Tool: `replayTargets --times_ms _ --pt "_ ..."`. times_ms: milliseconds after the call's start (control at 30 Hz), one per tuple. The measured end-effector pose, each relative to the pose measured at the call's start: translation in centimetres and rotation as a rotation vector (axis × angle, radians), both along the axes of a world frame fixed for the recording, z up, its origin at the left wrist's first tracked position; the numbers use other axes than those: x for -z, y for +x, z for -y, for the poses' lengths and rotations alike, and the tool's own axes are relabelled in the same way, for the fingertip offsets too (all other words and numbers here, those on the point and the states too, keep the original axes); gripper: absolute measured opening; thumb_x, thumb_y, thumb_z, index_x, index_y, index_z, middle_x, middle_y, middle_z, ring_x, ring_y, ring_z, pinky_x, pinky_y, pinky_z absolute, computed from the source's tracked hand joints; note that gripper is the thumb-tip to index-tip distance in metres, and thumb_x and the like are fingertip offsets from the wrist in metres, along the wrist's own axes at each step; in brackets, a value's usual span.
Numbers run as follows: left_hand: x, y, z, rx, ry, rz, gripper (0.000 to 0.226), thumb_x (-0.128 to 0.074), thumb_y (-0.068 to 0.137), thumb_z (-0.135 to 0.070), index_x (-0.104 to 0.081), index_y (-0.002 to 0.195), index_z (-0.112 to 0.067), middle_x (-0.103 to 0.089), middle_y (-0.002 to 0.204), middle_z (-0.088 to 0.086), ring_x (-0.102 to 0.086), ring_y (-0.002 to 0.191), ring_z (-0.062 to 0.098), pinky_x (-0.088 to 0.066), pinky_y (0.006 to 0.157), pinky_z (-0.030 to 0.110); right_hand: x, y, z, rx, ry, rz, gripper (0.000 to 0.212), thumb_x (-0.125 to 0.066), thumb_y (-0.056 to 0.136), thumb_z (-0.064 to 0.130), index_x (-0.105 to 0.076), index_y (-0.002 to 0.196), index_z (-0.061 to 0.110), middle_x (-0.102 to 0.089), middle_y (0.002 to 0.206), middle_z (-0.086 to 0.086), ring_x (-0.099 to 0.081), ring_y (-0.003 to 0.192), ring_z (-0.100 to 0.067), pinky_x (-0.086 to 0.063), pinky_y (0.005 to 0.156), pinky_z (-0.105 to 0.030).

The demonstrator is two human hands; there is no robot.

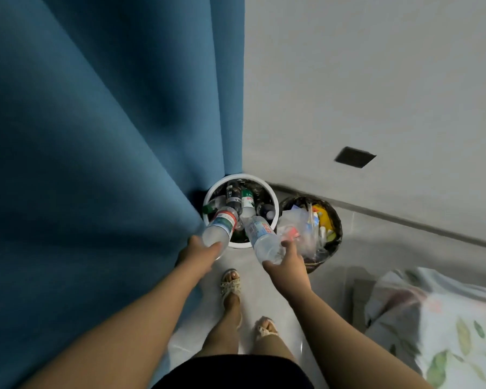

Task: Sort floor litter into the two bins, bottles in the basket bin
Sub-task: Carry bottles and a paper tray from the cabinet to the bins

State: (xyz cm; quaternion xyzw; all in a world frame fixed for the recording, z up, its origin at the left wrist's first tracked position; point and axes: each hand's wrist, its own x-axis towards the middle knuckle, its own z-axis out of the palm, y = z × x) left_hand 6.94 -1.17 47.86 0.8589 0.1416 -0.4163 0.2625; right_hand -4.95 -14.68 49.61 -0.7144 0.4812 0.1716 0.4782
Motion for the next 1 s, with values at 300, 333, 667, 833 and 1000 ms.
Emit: replayTargets --times_ms 300,333,667,833,1000 --pt "7.8 3.0 2.6 -0.158 0.065 -0.055 0.063 -0.052 0.085 -0.044 -0.021 0.139 -0.030 -0.053 0.128 0.015 -0.060 0.102 0.037 -0.051 0.090 0.048 7.1 3.4 2.3 0.029 0.043 -0.074 0.067 -0.062 0.084 0.021 -0.028 0.141 0.017 -0.039 0.139 -0.014 -0.047 0.120 -0.030 -0.043 0.094 -0.039" --pt "8.5 3.4 2.9 -0.223 0.052 -0.069 0.060 -0.052 0.087 -0.042 -0.024 0.137 -0.027 -0.053 0.126 0.015 -0.061 0.097 0.034 -0.053 0.086 0.045 7.9 3.9 2.7 0.024 0.039 -0.075 0.067 -0.061 0.084 0.022 -0.027 0.142 0.018 -0.038 0.141 -0.013 -0.047 0.121 -0.029 -0.043 0.094 -0.039" --pt "15.8 5.5 8.1 -0.755 -0.133 -0.254 0.049 -0.049 0.095 -0.027 -0.028 0.140 -0.021 -0.049 0.132 0.012 -0.062 0.094 0.030 -0.049 0.077 0.037 13.6 9.0 6.4 -0.042 -0.060 0.014 0.062 -0.059 0.090 0.025 -0.027 0.143 0.017 -0.033 0.147 -0.007 -0.042 0.120 -0.018 -0.041 0.087 -0.024" --pt "18.3 5.9 10.1 -0.809 -0.190 -0.330 0.047 -0.044 0.097 -0.029 -0.025 0.140 -0.026 -0.048 0.137 0.011 -0.060 0.110 0.032 -0.047 0.097 0.045 16.7 11.1 7.3 -0.109 -0.087 0.011 0.060 -0.056 0.091 0.026 -0.027 0.143 0.017 -0.036 0.144 -0.010 -0.044 0.121 -0.024 -0.032 0.084 -0.024" --pt "20.0 5.8 10.3 -0.644 -0.147 -0.337 0.051 -0.040 0.098 -0.040 -0.018 0.143 -0.033 -0.049 0.136 0.014 -0.060 0.109 0.031 -0.051 0.090 0.045 19.3 12.2 6.4 -0.174 -0.096 0.028 0.061 -0.054 0.092 0.017 -0.023 0.145 0.018 -0.028 0.148 -0.009 -0.043 0.126 -0.027 -0.043 0.093 -0.036"
